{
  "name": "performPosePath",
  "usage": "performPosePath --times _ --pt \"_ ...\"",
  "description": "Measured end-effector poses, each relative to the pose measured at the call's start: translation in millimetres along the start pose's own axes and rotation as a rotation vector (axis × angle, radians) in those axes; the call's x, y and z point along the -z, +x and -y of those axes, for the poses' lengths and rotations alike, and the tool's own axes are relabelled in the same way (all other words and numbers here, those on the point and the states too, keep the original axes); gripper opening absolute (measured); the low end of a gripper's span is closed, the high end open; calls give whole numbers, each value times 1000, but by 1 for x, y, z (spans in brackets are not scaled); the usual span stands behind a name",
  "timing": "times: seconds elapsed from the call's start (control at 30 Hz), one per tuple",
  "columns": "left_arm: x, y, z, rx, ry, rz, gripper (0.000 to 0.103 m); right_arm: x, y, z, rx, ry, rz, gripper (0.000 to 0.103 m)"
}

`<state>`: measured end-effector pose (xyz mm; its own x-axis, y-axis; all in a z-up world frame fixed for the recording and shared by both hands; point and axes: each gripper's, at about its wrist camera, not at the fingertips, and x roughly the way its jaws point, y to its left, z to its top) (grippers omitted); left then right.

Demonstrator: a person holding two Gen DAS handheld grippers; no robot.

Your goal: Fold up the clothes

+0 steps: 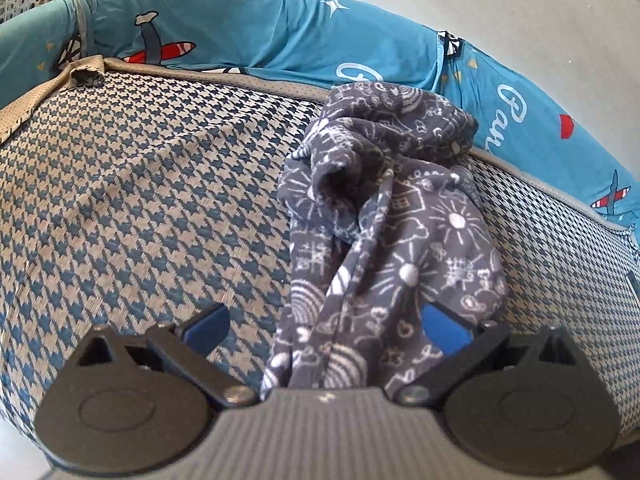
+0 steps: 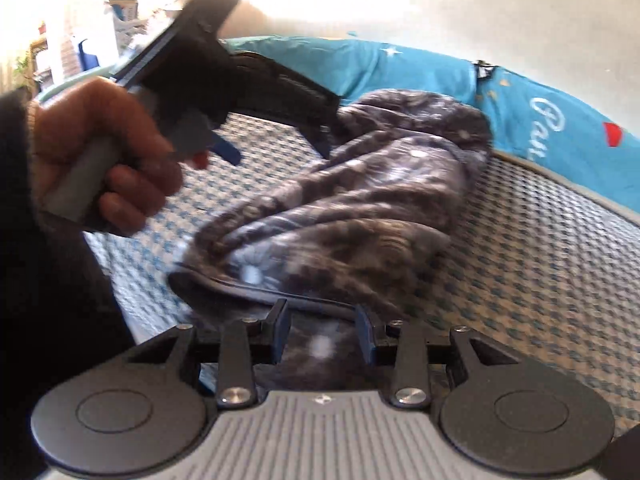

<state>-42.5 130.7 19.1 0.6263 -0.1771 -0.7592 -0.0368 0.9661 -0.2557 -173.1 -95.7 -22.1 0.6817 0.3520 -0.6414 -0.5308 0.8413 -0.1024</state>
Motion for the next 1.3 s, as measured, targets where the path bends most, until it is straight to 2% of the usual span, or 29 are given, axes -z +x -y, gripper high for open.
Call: performPosePath --times 0.17,0.5,0.73,0.83,0.87,0.97,1.2,1.3 --pt "1 5 2 -12 -1 -15 103 17 6 10 107 -81 -16 34" --pt "6 20 7 -27 17 -64 103 18 19 12 89 -155 3 34" --pt "7 25 3 -26 -20 -89 103 17 29 2 89 -247 41 34" --pt "7 26 2 -34 -23 -93 103 13 33 1 99 -260 75 29" --pt "7 26 2 -34 -21 -93 103 11 34 2 101 -256 88 22" --pt "8 27 2 -38 -17 -97 103 5 37 4 105 -238 117 8" --pt "7 26 -6 -44 -39 -95 103 2 26 2 99 -221 103 4" --pt "7 25 -6 -41 -38 -96 103 0 21 4 34 -169 68 4"
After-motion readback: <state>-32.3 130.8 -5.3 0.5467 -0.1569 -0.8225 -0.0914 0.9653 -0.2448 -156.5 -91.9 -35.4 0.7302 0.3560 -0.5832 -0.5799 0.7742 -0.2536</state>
